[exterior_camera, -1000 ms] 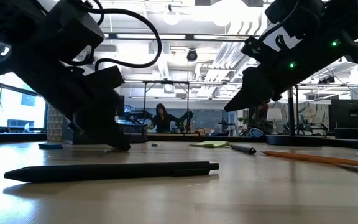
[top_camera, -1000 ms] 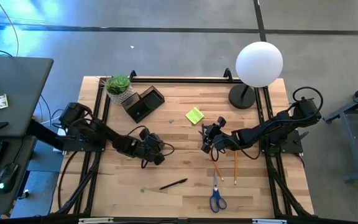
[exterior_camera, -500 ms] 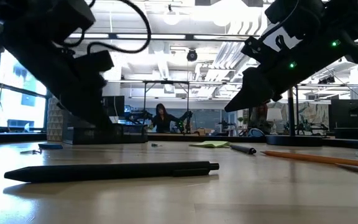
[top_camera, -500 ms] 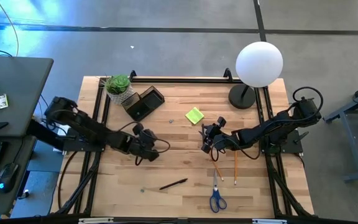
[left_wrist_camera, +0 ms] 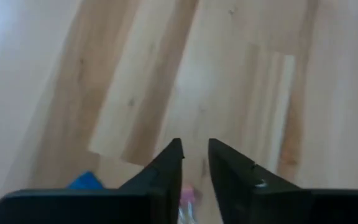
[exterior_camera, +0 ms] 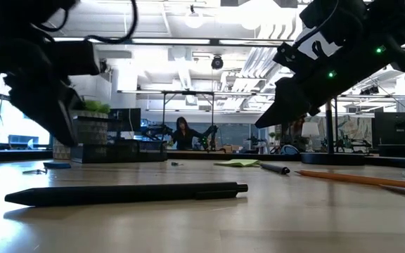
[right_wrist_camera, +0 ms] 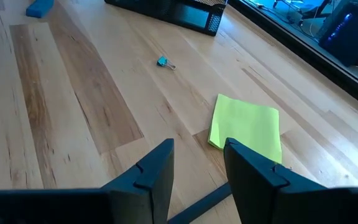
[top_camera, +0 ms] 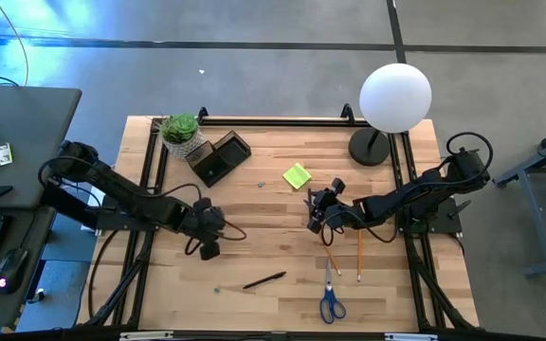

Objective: Pick and place office supplies into organizer
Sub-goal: Put the yellow binder clip into the desk organizer

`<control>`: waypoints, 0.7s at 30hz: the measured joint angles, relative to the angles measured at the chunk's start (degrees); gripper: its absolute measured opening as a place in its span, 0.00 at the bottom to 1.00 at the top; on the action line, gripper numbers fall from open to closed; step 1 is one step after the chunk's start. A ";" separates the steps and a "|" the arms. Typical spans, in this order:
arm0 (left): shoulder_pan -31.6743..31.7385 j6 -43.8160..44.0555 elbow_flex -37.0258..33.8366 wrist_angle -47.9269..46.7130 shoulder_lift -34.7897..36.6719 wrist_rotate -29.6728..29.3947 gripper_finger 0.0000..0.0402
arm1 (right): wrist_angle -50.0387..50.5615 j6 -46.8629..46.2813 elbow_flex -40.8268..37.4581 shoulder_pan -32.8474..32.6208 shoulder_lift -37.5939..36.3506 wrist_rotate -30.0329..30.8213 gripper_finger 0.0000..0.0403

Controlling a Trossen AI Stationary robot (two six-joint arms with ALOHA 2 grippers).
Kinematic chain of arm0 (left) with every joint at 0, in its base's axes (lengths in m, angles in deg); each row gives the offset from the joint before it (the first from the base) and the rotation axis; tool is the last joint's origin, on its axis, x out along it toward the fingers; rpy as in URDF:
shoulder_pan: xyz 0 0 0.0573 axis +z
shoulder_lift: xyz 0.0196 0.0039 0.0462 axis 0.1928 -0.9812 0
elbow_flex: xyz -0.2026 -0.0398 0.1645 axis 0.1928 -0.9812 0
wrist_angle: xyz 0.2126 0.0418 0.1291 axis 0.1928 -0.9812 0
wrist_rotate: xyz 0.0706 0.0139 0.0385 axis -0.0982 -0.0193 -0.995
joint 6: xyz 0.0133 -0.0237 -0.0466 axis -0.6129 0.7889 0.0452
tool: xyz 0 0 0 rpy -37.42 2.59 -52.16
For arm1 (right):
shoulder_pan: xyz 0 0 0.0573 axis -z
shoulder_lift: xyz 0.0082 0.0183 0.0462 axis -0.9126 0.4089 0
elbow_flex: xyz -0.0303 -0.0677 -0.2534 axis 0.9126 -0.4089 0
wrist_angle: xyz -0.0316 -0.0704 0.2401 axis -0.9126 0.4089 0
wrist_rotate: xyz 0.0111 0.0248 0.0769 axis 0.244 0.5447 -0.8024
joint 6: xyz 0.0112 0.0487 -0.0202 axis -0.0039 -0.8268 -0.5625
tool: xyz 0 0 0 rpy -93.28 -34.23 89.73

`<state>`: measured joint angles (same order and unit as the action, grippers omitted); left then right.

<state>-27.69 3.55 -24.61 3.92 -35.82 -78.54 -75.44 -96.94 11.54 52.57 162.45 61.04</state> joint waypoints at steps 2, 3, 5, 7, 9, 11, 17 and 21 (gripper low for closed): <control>-1.06 1.43 -0.01 0.10 0.05 -0.26 0.27 | 0.19 -0.33 0.00 0.00 0.00 -0.04 0.33; -1.52 2.19 -0.01 -0.44 0.05 -0.24 0.31 | 0.20 -0.35 0.00 0.00 0.00 -0.02 0.33; -2.34 3.32 -0.01 -2.42 0.05 1.05 0.39 | 0.24 -0.34 0.00 0.02 0.00 -0.04 0.33; -2.70 4.93 -0.01 -5.01 0.05 2.27 0.45 | 0.11 -0.28 0.00 0.00 0.00 -0.02 0.33; -2.68 6.33 -0.01 -7.29 0.05 2.39 0.50 | 0.14 -0.11 0.00 0.00 0.00 -0.04 0.33; -2.60 6.68 -0.01 -8.96 0.04 2.17 0.53 | 0.00 -0.12 0.00 0.00 0.00 -0.04 0.33; -3.26 6.67 -0.01 -6.94 -0.27 -0.85 0.52 | -0.11 -0.32 -0.01 0.00 0.00 -0.07 0.33; -4.67 7.54 -0.01 -6.66 -1.29 -0.95 0.47 | 0.02 -0.35 0.00 0.00 0.00 -0.12 0.33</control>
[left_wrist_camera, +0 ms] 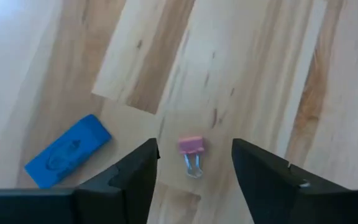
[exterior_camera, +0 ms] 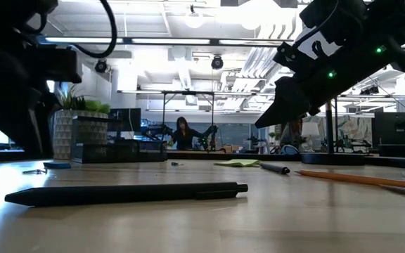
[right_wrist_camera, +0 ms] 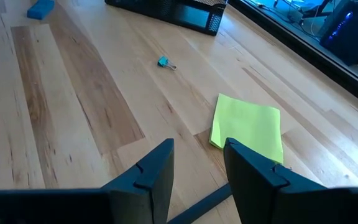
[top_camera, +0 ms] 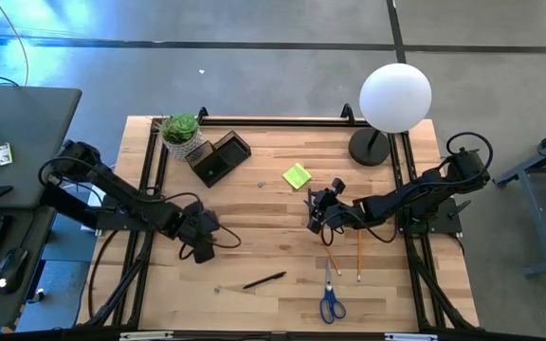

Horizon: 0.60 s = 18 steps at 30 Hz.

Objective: Pick and place office supplies into organizer
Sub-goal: Put the yellow binder clip into the desk organizer

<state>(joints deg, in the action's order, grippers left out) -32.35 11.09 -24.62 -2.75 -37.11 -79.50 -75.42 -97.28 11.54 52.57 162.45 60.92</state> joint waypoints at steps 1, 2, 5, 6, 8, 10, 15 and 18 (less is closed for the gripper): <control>-0.26 0.17 0.00 0.01 -0.42 0.15 0.46 | 0.09 0.00 0.00 0.00 0.00 -0.01 0.33; -0.42 0.38 0.00 0.00 -0.84 0.21 0.44 | 0.16 0.00 0.00 0.00 0.00 -0.01 0.33; -0.70 0.42 0.00 0.79 -2.39 0.31 0.40 | 0.14 0.00 0.00 0.00 0.00 -0.01 0.33; -0.68 0.44 0.00 1.22 -3.05 0.33 0.39 | 0.14 0.00 0.00 0.00 0.00 -0.01 0.33; -0.66 0.44 0.00 2.67 -4.29 0.28 0.37 | 0.14 0.00 0.00 0.00 0.00 -0.01 0.33; -0.52 0.45 0.02 3.51 -5.41 0.20 0.35 | 0.11 0.00 0.00 0.02 -0.01 -0.01 0.33; -0.57 1.54 0.23 3.44 -6.45 -0.40 0.34 | 0.16 0.01 0.00 0.00 0.00 -0.01 0.33; -0.57 2.10 0.22 3.39 -6.49 -0.37 0.34 | 0.15 0.02 -0.01 0.01 -0.01 -0.01 0.33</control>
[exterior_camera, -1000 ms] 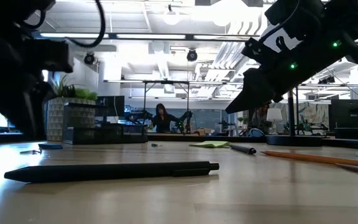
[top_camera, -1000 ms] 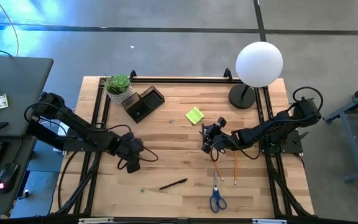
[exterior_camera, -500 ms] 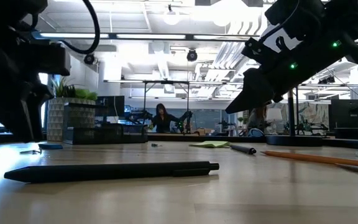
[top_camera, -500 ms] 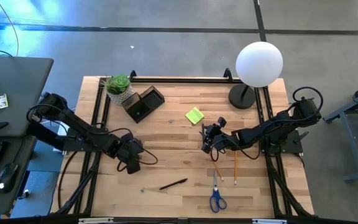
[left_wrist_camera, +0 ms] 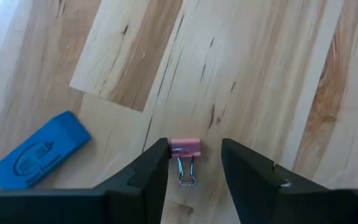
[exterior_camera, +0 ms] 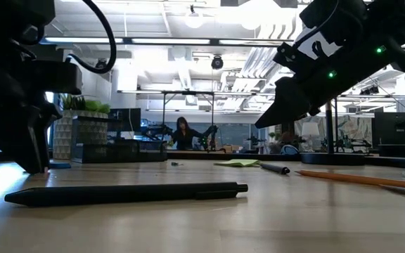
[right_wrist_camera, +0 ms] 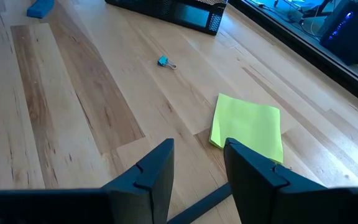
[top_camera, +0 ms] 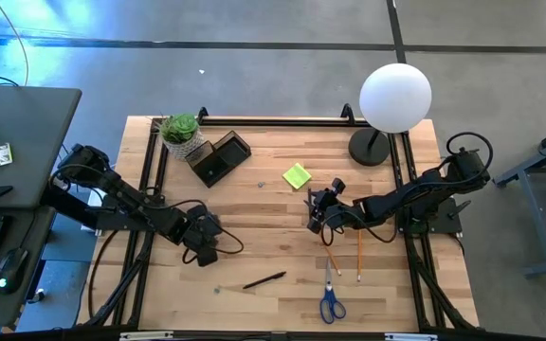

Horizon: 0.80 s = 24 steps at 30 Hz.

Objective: Pick and place office supplies into organizer
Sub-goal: Put the yellow binder clip into the desk organizer

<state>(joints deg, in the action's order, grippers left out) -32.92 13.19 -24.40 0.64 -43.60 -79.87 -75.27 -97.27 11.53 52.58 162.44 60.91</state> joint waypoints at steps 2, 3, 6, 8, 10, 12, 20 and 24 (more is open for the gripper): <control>0.00 0.26 0.00 -0.12 -0.02 0.04 0.34 | -0.02 0.00 0.01 0.01 0.01 0.00 0.33; 0.00 0.49 0.00 -0.30 -0.06 0.04 0.34 | 0.01 -0.02 0.01 0.01 0.01 0.02 0.33; 0.00 1.31 0.00 -0.72 -0.07 -0.01 0.34 | 0.00 -0.02 0.01 0.01 0.01 0.02 0.33; 0.00 1.53 0.00 -1.22 -0.10 -0.11 0.34 | -0.01 0.00 0.00 -0.01 0.01 0.02 0.33; 0.00 1.55 0.00 -1.31 -0.11 -0.15 0.34 | 0.01 0.00 0.01 -0.01 0.01 0.02 0.33; 0.00 1.57 -0.04 -1.31 -0.11 -0.18 0.34 | 0.01 -0.01 0.01 0.01 0.00 0.02 0.33; 0.02 1.70 -0.07 -1.61 -0.13 -0.20 0.34 | 0.00 -0.01 0.01 0.01 0.01 0.02 0.33; 0.04 1.70 -0.09 -1.75 -0.15 -0.05 0.34 | -0.01 -0.01 0.01 0.00 0.01 0.02 0.33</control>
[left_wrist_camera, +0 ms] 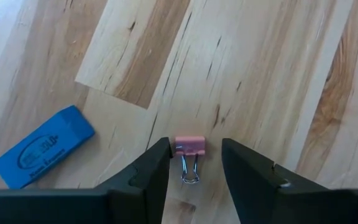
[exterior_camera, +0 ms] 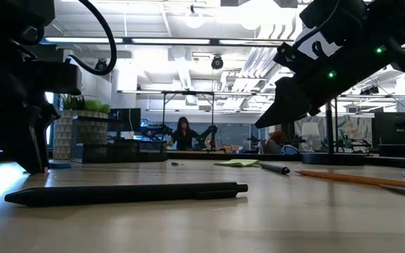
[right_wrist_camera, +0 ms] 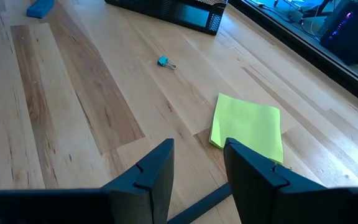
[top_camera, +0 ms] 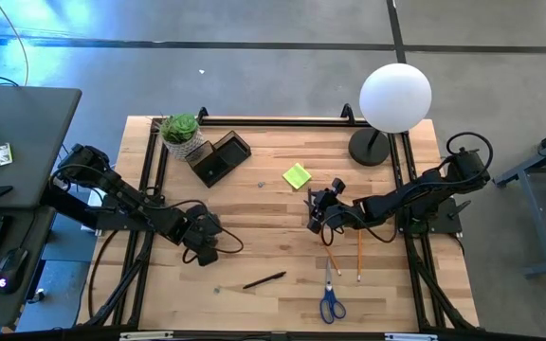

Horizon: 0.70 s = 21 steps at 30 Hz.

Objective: Pick and place office supplies into organizer
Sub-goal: Put the yellow binder clip into the desk organizer

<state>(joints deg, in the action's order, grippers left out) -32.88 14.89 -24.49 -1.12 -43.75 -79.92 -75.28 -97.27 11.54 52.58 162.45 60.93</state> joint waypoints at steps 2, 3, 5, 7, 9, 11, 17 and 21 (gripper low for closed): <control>0.00 -0.02 0.00 -0.06 0.00 0.17 0.33 | 0.01 0.01 -0.01 -0.01 -0.01 0.00 0.33; 0.00 -0.02 -0.02 -0.10 0.00 0.29 0.32 | 0.01 0.01 -0.01 -0.01 -0.01 0.00 0.33; 0.00 -0.03 -0.02 -0.22 0.00 0.31 0.28 | 0.02 0.00 -0.01 0.01 0.00 0.00 0.33; 0.00 -0.07 -0.07 -0.27 0.00 0.33 0.23 | 0.02 0.00 0.00 0.00 0.00 0.00 0.33; 0.00 -0.15 -0.07 -0.22 0.01 0.32 0.17 | 0.02 -0.01 0.00 0.01 -0.02 0.00 0.33; 0.00 -0.17 -0.07 -0.12 0.02 0.31 0.12 | 0.01 0.00 0.00 -0.01 -0.01 0.01 0.33; 0.00 -0.20 -0.11 1.10 0.04 0.29 0.09 | 0.00 0.01 -0.02 -0.01 0.00 0.00 0.33; 0.00 -0.20 -0.12 1.24 0.16 0.36 0.15 | 0.00 0.01 0.00 -0.01 0.00 0.02 0.33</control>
<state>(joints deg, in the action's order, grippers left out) -32.88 14.69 -24.60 0.12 -43.59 -79.56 -75.28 -97.26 11.54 52.57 162.45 60.95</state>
